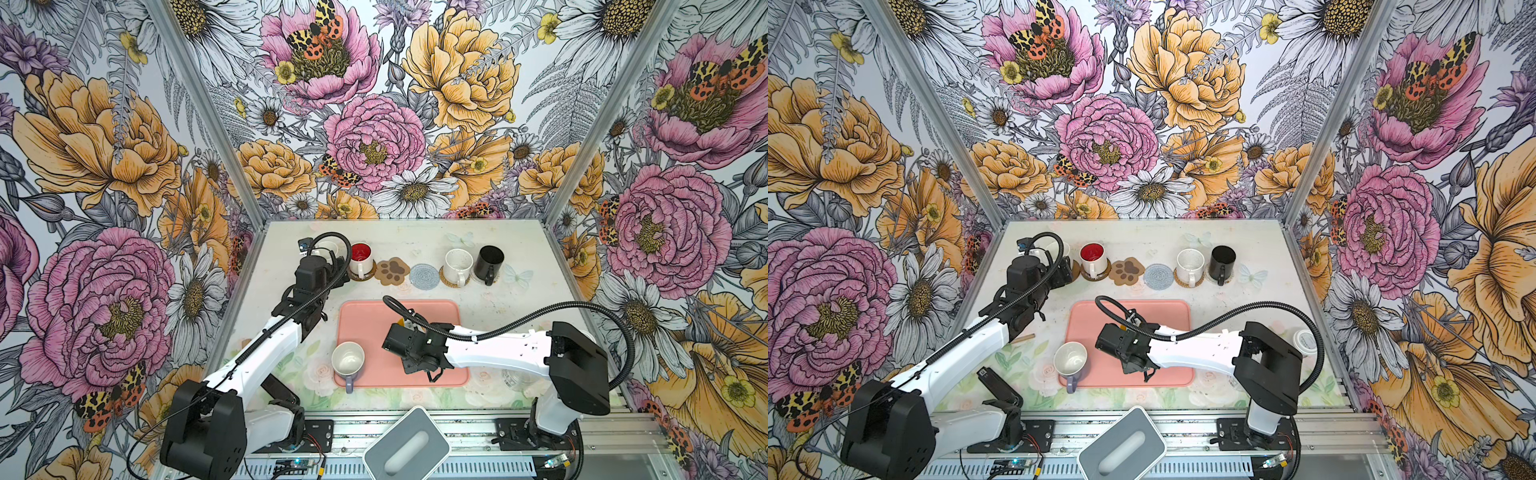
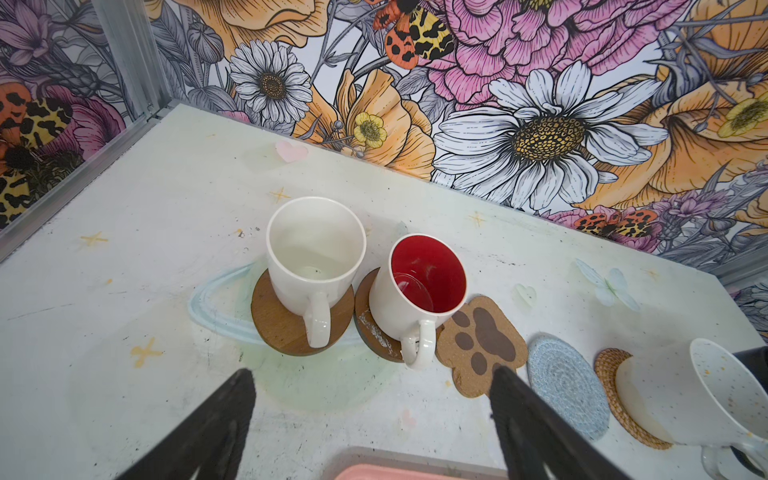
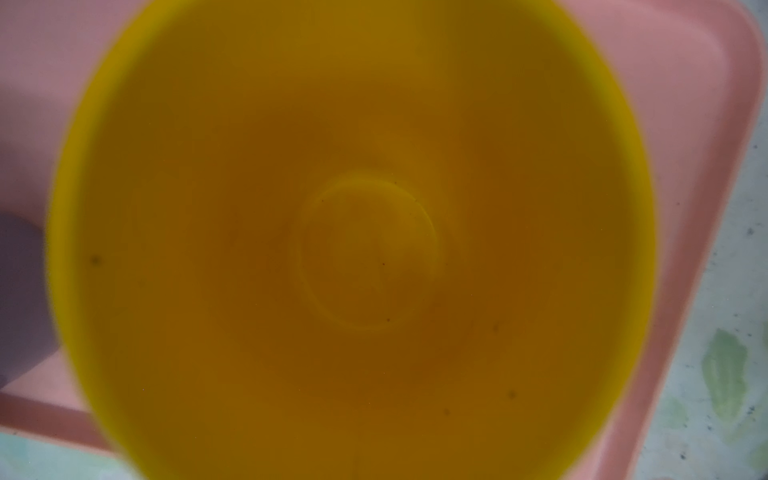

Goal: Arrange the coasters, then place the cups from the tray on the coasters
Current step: 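Close the right gripper inside the yellow mug's rim and lift it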

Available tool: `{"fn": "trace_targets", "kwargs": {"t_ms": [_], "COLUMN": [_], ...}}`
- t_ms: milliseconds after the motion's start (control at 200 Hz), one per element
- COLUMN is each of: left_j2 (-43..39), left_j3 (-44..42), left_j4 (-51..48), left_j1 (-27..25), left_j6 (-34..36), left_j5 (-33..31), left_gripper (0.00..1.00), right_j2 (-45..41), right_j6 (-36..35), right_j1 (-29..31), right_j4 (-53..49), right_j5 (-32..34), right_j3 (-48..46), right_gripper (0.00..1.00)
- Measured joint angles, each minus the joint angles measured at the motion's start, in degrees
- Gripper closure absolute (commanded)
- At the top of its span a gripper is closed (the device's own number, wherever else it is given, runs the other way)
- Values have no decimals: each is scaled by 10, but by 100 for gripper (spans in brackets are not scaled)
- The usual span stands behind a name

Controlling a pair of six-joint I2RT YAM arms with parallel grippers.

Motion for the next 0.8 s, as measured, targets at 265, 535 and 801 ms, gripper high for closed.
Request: {"fn": "trace_targets", "kwargs": {"t_ms": [265,535,801], "left_j2": [1,4,5], "left_j3": [0,0,0], "left_j4": [0,0,0], "left_j1": [0,0,0], "left_j6": [0,0,0], "left_j5": [2,4,4], "left_gripper": [10,10,10], "right_j2": [14,24,24], "right_j6": [1,1,-1], "right_j1": [0,0,-1], "right_j4": [6,10,14], "right_j5": [0,-5,-5], "right_j3": [0,0,0], "right_gripper": [79,65,63]}}
